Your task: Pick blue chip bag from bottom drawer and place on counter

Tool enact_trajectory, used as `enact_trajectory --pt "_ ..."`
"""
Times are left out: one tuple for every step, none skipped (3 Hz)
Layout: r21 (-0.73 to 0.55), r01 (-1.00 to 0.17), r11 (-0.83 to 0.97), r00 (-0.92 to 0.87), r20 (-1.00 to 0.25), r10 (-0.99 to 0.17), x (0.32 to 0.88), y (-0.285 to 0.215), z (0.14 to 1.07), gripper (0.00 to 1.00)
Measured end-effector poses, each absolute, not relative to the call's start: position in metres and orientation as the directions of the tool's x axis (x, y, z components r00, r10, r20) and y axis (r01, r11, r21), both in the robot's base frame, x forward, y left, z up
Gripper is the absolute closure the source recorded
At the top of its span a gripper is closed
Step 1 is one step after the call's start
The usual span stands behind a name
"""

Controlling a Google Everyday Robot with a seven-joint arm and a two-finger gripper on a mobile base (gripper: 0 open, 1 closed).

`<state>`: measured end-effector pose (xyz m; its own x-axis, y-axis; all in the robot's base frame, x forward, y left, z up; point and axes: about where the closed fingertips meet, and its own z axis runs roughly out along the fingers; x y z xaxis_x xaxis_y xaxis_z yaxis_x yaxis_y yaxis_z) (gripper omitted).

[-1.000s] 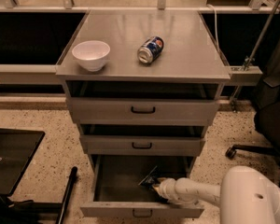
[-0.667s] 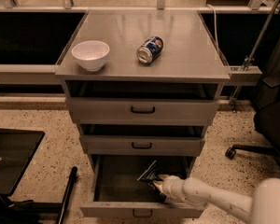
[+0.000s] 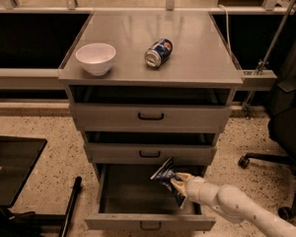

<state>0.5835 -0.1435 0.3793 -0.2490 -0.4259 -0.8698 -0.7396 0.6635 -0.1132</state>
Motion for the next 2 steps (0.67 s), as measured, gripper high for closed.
enact_trajectory --pt "-0.156 -0.731 0.664 -0.171 -0.901 -0.4 0.5846 -0.1605 0.4473 1.0" --pt "-0.156 -0.731 0.664 -0.171 -0.901 -0.399 0.5845 -0.1605 0.4473 1.0"
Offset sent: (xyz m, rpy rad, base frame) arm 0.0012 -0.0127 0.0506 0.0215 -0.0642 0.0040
